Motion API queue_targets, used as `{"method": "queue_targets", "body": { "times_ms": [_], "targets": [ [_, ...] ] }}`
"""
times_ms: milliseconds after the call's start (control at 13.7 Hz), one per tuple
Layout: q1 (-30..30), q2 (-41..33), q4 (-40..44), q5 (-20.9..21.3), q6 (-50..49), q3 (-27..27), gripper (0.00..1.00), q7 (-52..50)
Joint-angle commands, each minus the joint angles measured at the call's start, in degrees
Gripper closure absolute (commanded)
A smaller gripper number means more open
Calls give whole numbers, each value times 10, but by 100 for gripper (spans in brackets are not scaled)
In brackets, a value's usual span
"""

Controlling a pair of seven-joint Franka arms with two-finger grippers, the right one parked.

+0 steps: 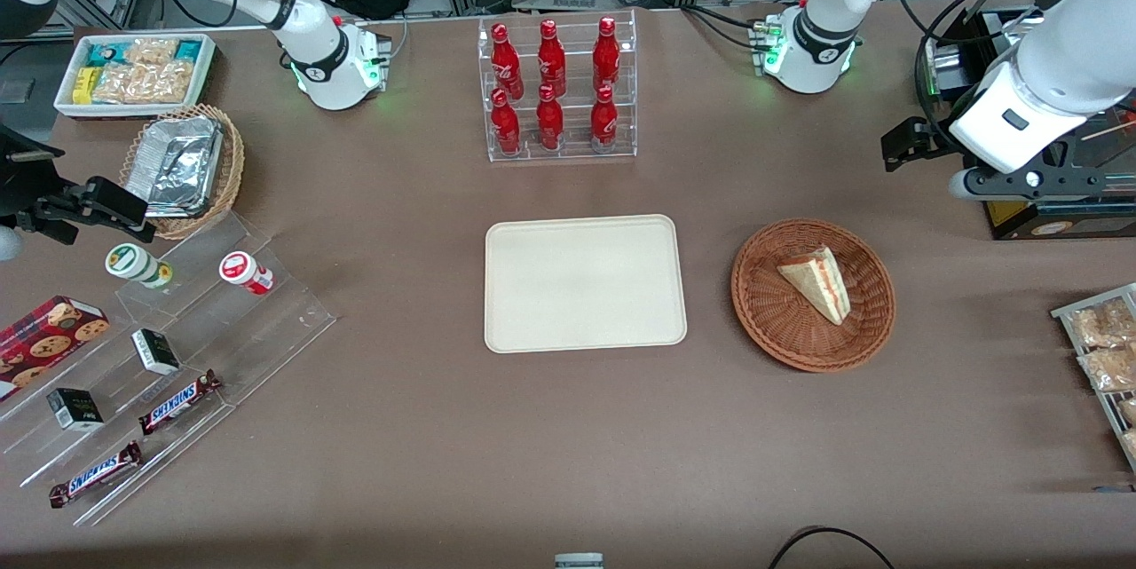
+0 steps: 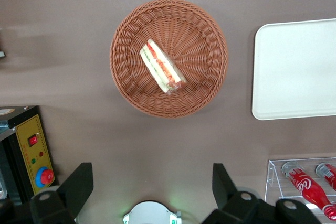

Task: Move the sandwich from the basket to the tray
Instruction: 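Move the left gripper over the wrapped sandwich in the wicker basket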

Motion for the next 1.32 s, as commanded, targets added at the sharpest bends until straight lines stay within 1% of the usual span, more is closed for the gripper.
{"method": "queue_targets", "body": {
  "times_ms": [0, 293, 512, 951, 1244],
  "targets": [
    [9, -1, -3, -12, 9, -3, 0, 15],
    [10, 12, -32, -8, 39, -2, 0, 16],
    [10, 17, -84, -5, 85, -2, 0, 15],
    [14, 17, -225, -2, 244, -2, 0, 9],
    [14, 20, -316, -2, 375, -2, 0, -9]
  ]
}}
